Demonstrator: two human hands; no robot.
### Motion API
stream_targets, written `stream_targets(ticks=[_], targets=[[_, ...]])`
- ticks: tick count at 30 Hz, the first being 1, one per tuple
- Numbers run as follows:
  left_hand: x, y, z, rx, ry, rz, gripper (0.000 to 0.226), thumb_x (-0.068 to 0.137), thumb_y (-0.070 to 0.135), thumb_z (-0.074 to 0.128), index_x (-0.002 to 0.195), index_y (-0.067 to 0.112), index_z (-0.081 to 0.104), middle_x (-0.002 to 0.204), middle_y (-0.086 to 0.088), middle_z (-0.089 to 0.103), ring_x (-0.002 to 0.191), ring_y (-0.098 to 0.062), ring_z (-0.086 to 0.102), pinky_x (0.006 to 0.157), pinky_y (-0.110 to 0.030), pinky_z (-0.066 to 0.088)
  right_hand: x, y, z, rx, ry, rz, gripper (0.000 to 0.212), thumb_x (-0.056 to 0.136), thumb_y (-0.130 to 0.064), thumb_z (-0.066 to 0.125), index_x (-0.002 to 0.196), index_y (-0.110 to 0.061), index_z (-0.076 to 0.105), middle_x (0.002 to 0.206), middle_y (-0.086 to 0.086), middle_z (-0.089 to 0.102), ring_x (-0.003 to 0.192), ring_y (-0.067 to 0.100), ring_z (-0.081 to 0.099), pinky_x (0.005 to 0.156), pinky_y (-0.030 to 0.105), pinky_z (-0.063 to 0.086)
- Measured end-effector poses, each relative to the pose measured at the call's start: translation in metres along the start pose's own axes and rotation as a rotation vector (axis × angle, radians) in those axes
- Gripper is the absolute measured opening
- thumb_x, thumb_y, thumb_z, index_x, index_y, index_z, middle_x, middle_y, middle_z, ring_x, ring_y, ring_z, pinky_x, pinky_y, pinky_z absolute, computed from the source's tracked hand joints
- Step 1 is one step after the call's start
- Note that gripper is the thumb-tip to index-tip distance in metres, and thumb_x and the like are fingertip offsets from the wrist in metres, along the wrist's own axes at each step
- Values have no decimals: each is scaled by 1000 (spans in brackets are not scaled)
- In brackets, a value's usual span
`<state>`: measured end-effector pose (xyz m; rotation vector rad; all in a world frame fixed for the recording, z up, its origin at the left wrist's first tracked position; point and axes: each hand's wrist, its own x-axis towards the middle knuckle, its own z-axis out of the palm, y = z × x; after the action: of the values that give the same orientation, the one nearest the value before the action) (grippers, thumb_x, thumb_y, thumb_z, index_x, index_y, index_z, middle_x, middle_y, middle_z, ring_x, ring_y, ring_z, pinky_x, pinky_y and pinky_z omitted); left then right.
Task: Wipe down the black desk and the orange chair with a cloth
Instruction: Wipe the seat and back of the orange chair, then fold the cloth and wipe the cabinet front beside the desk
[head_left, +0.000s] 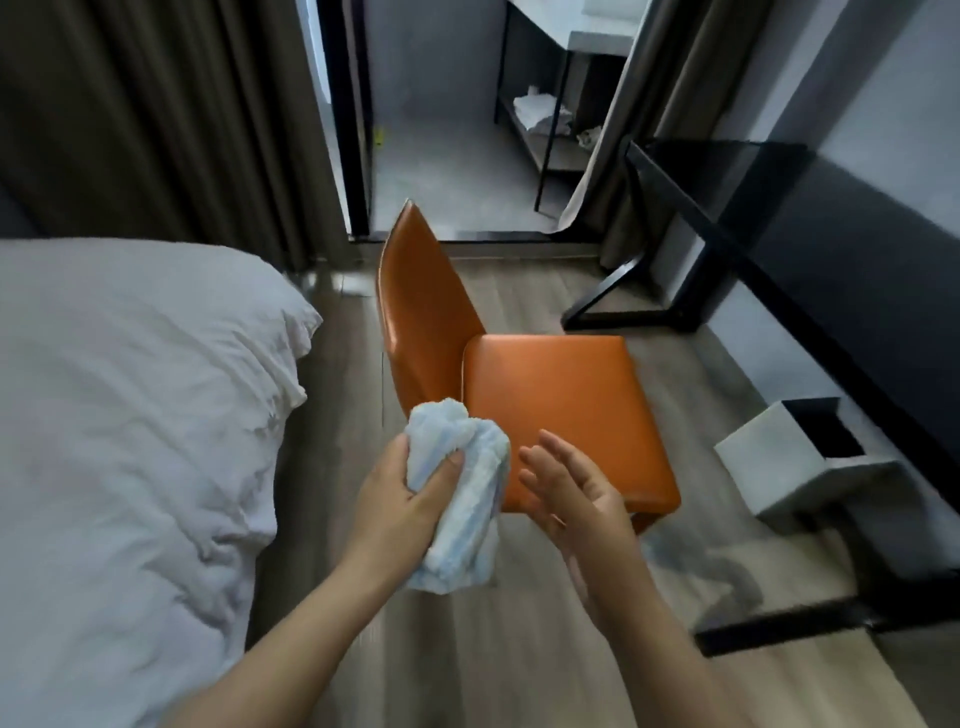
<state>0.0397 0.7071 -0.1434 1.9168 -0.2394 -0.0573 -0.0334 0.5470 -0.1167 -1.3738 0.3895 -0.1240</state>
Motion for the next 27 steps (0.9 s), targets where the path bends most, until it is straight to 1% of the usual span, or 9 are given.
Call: stream_targets(ticks=[2,5,8,11,14,17,21,24,27], targets=[[-15,70,-5,-46,-61,40,15,89,53,56,100,42,55,92,28,64,86,9,62,63,-3,45,-36,-55,-7,9,-22,-6,61,69,-41,78,124,-31,52,112,-14,68,104,7,65,77,21,55],[-42,170,-7,-112,-146,94,20,89,47,58,105,35,57,93,21,67,86,4,64,66,-8,48,-94,-136,-28,-28,-3,-86,55,74,-21,75,124,-26,53,112,-14,68,105,6,64,71,17,54],[-73,258,5,-173,-234,180,23,89,49,57,106,34,59,95,21,67,86,3,64,70,-13,51,-148,-201,-63,-43,70,-155,55,75,-18,73,127,-23,54,116,-7,67,106,10,64,74,19,54],[-105,326,31,-282,-372,207,32,87,54,58,109,31,60,98,14,70,88,-2,67,75,-21,56,-198,-242,-107,-55,163,-216,53,81,-15,72,130,-22,52,118,-5,67,109,12,64,80,22,54],[-141,376,71,-360,-568,153,41,83,59,61,111,28,61,100,6,72,91,-11,69,78,-34,59,-250,-260,-158,-71,210,-239,52,81,-31,71,129,-26,53,122,0,65,111,17,63,89,34,54],[-184,417,122,-339,-748,207,42,81,62,58,112,35,59,102,9,71,92,-7,68,79,-30,58,-306,-264,-218,-18,284,-216,59,75,-39,73,129,-29,52,123,0,64,112,21,62,90,42,52],[-254,465,206,-285,-858,287,36,83,60,56,109,35,61,100,11,71,89,-5,68,76,-26,57,-382,-270,-311,22,353,-253,53,73,-35,76,123,-31,57,121,3,65,110,24,63,82,35,55],[-307,495,268,-283,-888,291,28,88,55,55,107,36,61,98,13,71,88,-1,67,74,-21,55,-432,-276,-378,-34,432,-284,44,79,-30,72,121,-31,59,120,3,65,110,23,63,84,37,55],[-348,517,321,-273,-924,296,26,88,54,55,105,36,61,96,20,70,87,4,66,72,-17,54,-470,-278,-437,-39,513,-281,36,80,-22,68,115,-29,63,114,3,68,105,22,66,77,31,55]])
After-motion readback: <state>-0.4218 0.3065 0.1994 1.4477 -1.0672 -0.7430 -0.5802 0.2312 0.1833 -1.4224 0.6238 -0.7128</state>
